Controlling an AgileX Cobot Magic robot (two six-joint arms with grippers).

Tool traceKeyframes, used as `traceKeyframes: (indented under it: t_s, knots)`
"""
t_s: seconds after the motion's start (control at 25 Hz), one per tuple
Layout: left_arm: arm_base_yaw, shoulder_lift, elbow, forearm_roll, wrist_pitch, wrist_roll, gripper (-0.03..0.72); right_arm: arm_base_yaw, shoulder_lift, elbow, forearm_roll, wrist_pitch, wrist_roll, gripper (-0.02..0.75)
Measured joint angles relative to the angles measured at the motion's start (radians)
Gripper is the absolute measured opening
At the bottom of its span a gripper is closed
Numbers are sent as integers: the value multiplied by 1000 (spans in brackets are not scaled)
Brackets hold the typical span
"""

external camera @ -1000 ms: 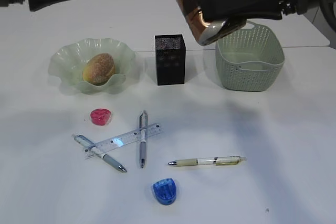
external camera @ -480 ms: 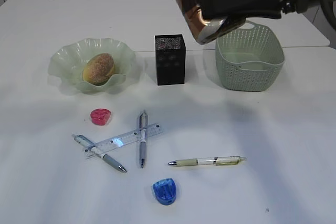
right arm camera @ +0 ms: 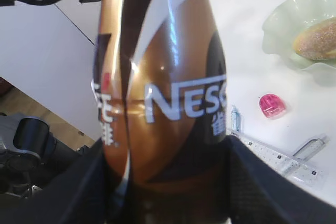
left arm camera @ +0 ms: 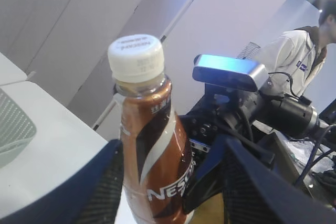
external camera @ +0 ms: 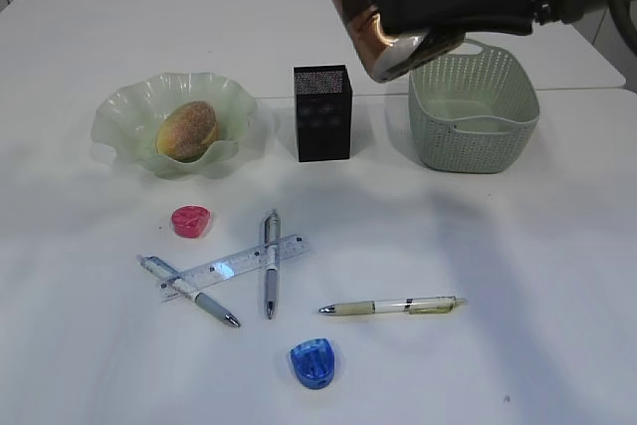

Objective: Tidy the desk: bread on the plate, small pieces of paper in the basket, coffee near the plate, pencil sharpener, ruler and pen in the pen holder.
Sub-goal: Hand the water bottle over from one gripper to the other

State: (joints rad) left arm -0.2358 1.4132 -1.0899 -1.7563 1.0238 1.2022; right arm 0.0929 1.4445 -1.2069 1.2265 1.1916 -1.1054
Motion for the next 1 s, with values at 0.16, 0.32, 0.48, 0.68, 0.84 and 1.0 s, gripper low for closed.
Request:
traceKeyframes:
  t_s: [0.16,0.32,0.48,0.68,0.84,1.0]
  knots:
    - [-45,42,-13,-2,0,0,417,0,0,0,18,6,-5,467]
    - [-72,75,-15,-2,-4,0,417,0,0,0,21,6,-10,467]
    - [-93,101,-35,-2,-20,1,416,0,0,0,22,6,-14,467]
    - [-132,132,-111,1,-50,2,422,0,-2,0,26,6,-22,466]
    - [-165,175,-148,-1,-80,2,420,-2,-4,0,28,13,-24,464]
    - [-172,201,-164,-9,-84,2,421,-4,-4,0,15,10,-23,464]
